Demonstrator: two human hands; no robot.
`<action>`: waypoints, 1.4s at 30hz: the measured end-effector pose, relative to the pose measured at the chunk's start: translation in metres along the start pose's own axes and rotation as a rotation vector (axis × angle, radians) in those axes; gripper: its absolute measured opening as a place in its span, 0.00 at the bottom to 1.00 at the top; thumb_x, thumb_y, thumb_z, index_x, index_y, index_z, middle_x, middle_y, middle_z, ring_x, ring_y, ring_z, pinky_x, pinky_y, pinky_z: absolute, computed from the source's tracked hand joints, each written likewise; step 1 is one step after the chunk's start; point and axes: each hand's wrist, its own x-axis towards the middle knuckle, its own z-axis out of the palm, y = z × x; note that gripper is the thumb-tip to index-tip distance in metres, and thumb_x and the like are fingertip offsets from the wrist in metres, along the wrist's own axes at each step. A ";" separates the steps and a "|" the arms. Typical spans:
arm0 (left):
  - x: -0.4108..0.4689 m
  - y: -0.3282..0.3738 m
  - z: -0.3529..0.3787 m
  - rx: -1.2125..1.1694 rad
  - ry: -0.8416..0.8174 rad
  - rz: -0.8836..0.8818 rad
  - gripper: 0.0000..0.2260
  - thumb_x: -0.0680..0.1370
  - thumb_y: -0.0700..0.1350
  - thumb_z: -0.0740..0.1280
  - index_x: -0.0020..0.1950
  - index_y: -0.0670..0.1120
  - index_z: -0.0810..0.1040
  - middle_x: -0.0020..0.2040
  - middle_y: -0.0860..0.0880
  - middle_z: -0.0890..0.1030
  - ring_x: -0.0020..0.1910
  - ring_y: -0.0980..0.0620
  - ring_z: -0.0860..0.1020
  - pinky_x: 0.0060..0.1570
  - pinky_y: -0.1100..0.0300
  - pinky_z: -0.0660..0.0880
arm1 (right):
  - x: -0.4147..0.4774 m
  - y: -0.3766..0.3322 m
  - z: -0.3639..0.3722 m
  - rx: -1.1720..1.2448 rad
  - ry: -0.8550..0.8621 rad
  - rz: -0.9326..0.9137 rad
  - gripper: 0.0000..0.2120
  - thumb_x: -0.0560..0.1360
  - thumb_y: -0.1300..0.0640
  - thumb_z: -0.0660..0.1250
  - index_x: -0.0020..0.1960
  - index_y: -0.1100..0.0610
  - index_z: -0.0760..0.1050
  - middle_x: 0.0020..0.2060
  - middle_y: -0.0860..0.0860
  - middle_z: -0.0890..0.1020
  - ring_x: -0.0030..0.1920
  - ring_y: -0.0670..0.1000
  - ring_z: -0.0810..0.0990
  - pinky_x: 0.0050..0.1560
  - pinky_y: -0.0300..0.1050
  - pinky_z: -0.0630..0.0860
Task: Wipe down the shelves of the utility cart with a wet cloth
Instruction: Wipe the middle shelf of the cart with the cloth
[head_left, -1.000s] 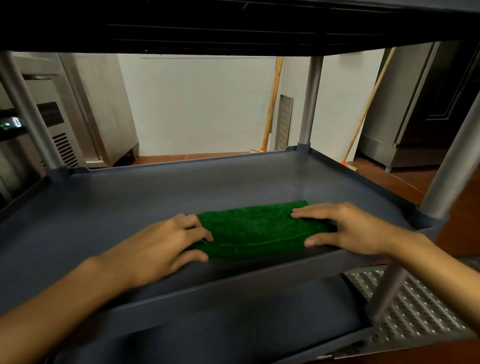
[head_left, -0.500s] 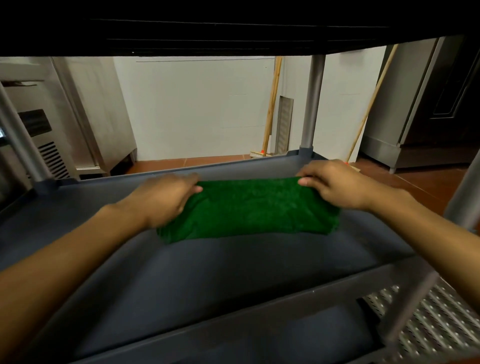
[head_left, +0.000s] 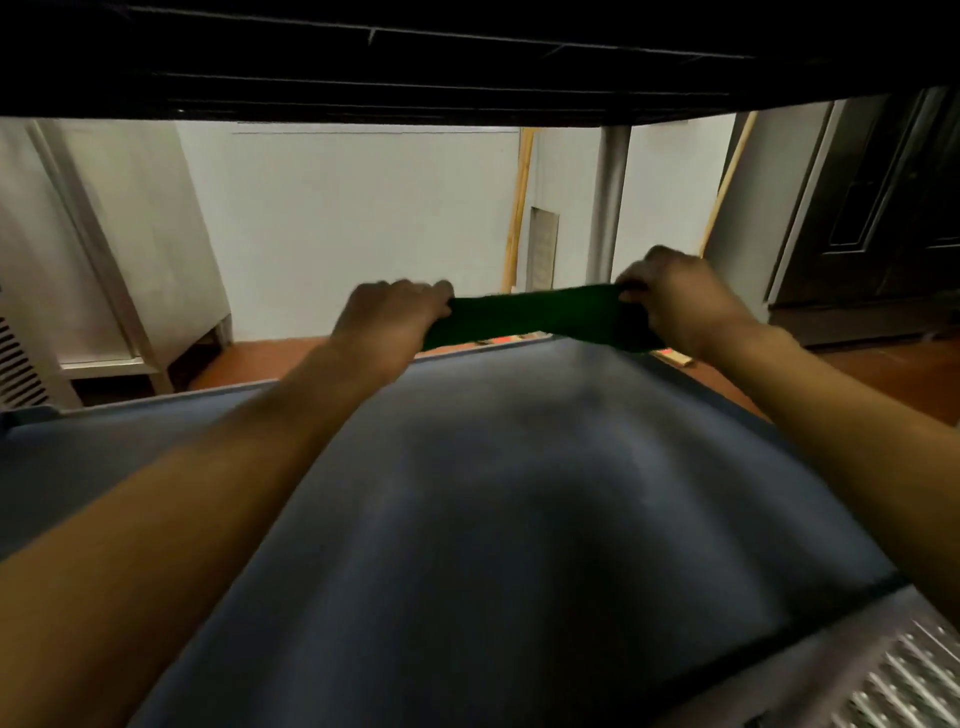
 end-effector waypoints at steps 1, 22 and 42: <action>-0.003 0.011 0.012 0.021 -0.072 0.026 0.13 0.82 0.46 0.60 0.67 0.49 0.72 0.60 0.43 0.80 0.56 0.41 0.79 0.52 0.52 0.74 | -0.009 0.007 0.012 -0.035 -0.084 0.014 0.12 0.79 0.60 0.65 0.61 0.61 0.79 0.54 0.60 0.76 0.54 0.63 0.77 0.55 0.54 0.75; -0.064 0.060 0.056 -0.235 -0.406 0.073 0.09 0.86 0.45 0.55 0.58 0.45 0.73 0.45 0.43 0.77 0.44 0.44 0.76 0.45 0.51 0.72 | -0.102 0.008 0.039 0.124 -0.589 0.123 0.26 0.80 0.64 0.58 0.74 0.44 0.67 0.72 0.56 0.71 0.66 0.59 0.73 0.66 0.49 0.70; -0.141 0.079 0.008 -0.295 -0.404 0.118 0.09 0.84 0.47 0.60 0.56 0.46 0.77 0.49 0.44 0.83 0.50 0.42 0.79 0.50 0.48 0.75 | -0.181 0.000 -0.016 0.295 -0.588 0.106 0.20 0.81 0.62 0.61 0.70 0.46 0.73 0.72 0.51 0.73 0.73 0.54 0.68 0.74 0.48 0.63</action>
